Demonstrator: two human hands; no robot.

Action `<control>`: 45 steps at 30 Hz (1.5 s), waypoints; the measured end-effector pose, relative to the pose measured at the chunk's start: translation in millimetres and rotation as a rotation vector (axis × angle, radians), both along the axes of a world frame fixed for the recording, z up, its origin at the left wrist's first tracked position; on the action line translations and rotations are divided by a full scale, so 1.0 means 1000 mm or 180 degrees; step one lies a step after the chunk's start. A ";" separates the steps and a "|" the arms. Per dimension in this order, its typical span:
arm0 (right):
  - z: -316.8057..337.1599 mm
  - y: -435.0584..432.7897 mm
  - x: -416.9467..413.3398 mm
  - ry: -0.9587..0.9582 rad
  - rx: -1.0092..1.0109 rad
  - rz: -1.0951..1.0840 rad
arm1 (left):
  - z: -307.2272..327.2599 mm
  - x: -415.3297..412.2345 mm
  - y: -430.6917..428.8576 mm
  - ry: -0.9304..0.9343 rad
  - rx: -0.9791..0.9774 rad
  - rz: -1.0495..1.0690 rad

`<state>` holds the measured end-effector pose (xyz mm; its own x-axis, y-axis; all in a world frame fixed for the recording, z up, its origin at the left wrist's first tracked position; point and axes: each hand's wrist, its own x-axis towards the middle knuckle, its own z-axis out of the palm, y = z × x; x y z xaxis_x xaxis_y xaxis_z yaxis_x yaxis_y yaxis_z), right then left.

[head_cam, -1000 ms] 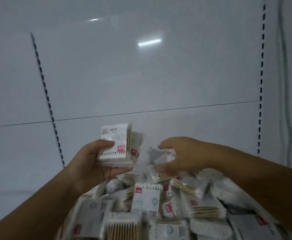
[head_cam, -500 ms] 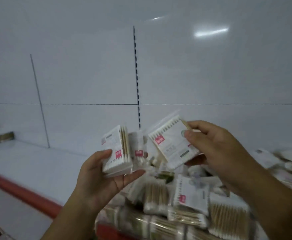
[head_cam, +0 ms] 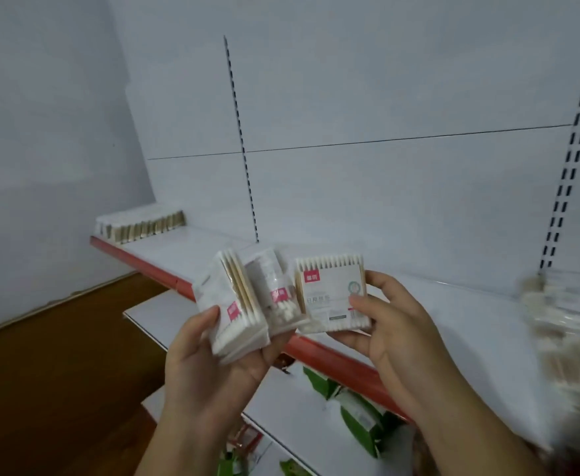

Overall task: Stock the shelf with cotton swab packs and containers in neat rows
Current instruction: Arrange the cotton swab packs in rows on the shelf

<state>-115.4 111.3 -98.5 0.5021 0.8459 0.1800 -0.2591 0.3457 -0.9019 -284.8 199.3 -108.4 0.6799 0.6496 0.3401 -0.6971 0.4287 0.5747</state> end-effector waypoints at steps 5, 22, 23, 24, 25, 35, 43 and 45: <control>-0.013 0.099 -0.020 0.0171 0.0087 0.0088 | -0.011 -0.016 0.085 0.0044 -0.0341 0.0045; -0.011 0.470 -0.193 -0.0356 0.0422 0.0502 | -0.010 -0.166 0.419 -0.0124 -0.0814 0.1381; -0.013 0.489 -0.205 -0.0385 0.0440 0.0449 | -0.013 -0.178 0.441 -0.0092 -0.0745 0.1312; -0.015 0.509 -0.217 -0.0420 0.0431 0.0394 | -0.015 -0.190 0.465 -0.0077 -0.0709 0.1228; -0.015 0.529 -0.228 -0.0470 0.0400 0.0349 | -0.018 -0.202 0.488 -0.0071 -0.0717 0.1148; 0.004 0.677 -0.209 -0.0837 -0.0089 -0.0946 | -0.020 -0.226 0.665 0.0544 -0.1083 0.0251; -0.024 0.769 -0.104 -0.1929 -0.1091 -0.2021 | -0.038 -0.183 0.745 0.1438 -0.0828 -0.0351; -0.036 0.788 -0.088 -0.2274 -0.1337 -0.2003 | -0.038 -0.182 0.760 0.1663 -0.0626 -0.0394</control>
